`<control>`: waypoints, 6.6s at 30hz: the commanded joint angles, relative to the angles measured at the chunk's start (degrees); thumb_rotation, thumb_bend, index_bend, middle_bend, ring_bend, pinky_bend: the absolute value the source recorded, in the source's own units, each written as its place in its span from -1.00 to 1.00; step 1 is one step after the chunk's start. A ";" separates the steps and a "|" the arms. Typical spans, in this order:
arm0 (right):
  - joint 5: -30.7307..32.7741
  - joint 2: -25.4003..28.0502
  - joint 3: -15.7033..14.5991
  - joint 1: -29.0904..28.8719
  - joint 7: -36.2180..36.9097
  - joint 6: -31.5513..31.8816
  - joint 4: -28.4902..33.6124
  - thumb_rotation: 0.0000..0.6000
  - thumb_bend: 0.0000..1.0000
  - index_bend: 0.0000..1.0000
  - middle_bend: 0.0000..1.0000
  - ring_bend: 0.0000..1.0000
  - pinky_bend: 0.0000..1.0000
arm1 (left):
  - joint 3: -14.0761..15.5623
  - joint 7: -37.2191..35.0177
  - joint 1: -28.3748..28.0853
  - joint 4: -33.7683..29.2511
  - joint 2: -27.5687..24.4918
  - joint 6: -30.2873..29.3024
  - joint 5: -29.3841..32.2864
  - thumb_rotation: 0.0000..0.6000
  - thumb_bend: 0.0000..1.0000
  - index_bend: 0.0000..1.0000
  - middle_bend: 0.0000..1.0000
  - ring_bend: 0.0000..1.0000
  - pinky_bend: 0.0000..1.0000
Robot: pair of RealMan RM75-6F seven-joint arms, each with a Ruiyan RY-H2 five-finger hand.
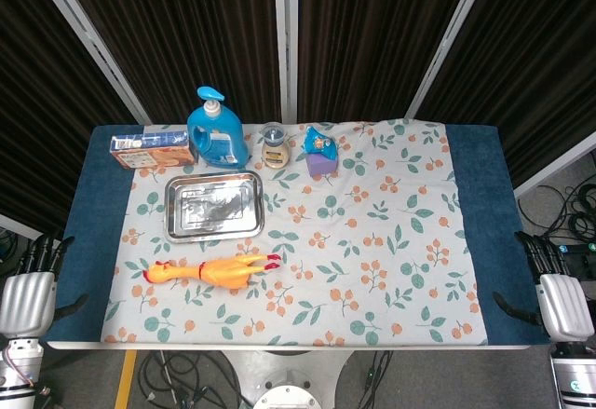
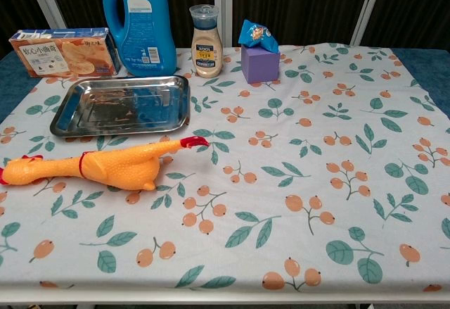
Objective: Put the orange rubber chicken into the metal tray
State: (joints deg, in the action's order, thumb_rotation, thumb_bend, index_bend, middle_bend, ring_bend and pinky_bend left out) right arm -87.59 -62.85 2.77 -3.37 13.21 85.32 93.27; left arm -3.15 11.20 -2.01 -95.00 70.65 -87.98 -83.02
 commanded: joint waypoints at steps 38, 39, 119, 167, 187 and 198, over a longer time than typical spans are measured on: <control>0.68 0.99 0.83 -1.29 0.57 -1.36 0.36 1.00 -0.73 -1.00 -0.85 -1.00 -1.00 | -2.79 -0.55 -19.14 1.90 11.09 29.10 10.59 1.00 -0.70 -0.41 -0.46 -0.60 -0.44; 0.73 1.03 0.81 -1.26 0.60 -1.38 0.40 1.00 -0.73 -1.00 -0.85 -1.00 -1.00 | -2.92 0.27 -19.48 2.24 11.71 29.48 11.84 1.00 -0.70 -0.40 -0.45 -0.59 -0.44; 1.43 -2.70 11.35 -25.58 -30.98 -21.96 23.77 1.00 -1.00 -0.67 -0.44 -0.86 -0.96 | -10.79 -39.63 -37.49 -4.42 4.13 43.50 13.94 1.00 0.53 0.60 0.66 0.55 0.85; 28.07 -22.55 13.62 -45.02 -57.47 -21.73 12.59 1.00 -0.23 -0.06 -0.07 -0.61 -0.92 | -14.88 -39.27 -41.25 -7.01 1.36 50.20 24.34 1.00 0.55 0.60 0.66 0.55 0.85; 26.10 -24.14 10.60 -46.24 -55.95 -20.48 11.59 1.00 0.56 1.00 0.98 0.44 -0.58 | -13.86 -36.31 -41.16 -5.76 3.25 47.38 23.81 1.00 0.55 0.60 0.66 0.56 0.85; 27.85 -22.60 10.42 -46.18 -56.20 -20.05 12.82 1.00 -0.95 -0.62 -0.27 -0.56 -0.75 | -13.49 -35.38 -40.95 -5.28 3.48 46.71 24.33 1.00 0.55 0.60 0.66 0.55 0.85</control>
State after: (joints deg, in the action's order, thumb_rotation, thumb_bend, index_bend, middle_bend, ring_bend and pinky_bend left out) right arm -59.91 -85.53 13.19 -49.53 -42.91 65.20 105.93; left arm -16.64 -24.18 -42.95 -100.30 74.13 -41.28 -58.70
